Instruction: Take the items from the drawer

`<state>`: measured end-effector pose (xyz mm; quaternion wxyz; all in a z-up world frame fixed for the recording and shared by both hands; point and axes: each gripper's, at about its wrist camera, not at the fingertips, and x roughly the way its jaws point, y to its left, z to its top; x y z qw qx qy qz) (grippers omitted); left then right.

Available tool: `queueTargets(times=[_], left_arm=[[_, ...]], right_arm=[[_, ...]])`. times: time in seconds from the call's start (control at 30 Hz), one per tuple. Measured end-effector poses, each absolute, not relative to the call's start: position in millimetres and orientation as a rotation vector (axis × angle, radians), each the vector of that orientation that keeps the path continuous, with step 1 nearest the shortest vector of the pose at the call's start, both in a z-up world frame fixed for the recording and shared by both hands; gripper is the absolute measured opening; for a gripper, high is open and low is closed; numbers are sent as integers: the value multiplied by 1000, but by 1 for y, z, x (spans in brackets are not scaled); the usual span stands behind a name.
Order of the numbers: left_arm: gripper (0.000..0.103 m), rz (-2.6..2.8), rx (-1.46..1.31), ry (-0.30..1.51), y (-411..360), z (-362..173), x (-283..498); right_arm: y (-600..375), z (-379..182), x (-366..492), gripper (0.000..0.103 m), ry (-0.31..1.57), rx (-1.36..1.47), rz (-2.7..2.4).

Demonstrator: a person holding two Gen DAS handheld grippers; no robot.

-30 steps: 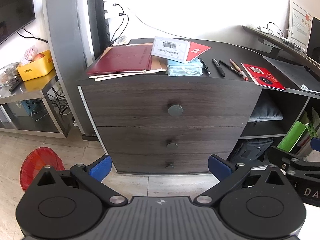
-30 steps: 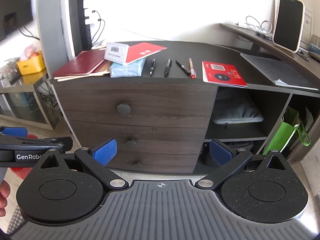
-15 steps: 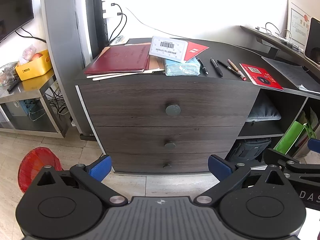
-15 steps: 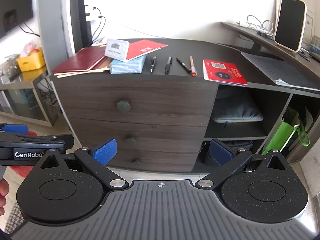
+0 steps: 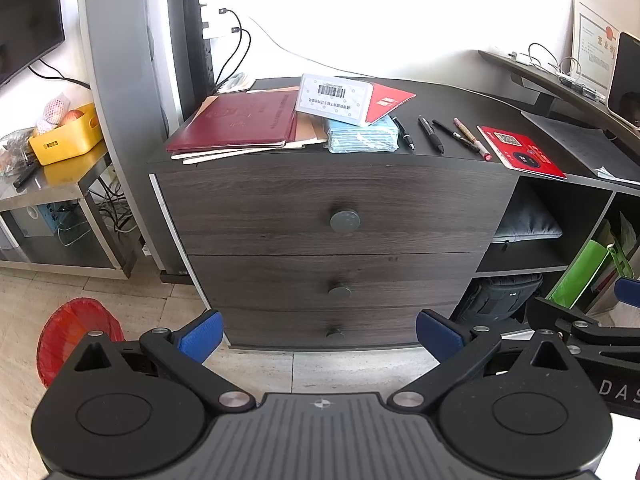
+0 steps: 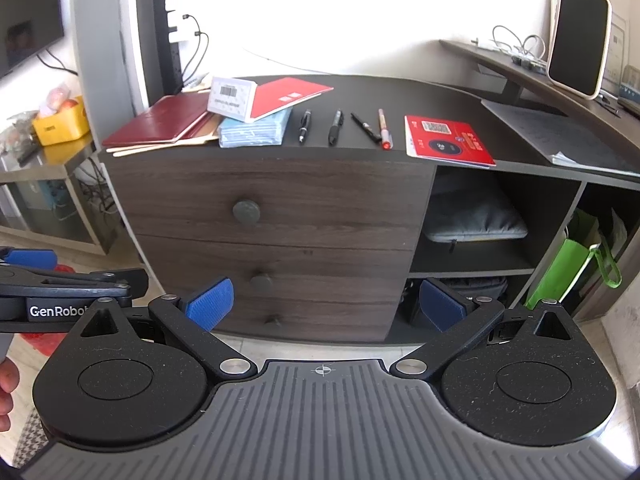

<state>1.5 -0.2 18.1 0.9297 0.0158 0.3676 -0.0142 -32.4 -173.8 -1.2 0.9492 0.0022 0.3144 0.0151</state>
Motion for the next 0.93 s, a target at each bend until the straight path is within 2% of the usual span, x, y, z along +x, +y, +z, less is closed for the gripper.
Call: queueTargets(times=[0.93], left_arm=[[102,-28,39,756,0,17,3]], right_arm=[[-174,-3,-33,102,653,13,25]])
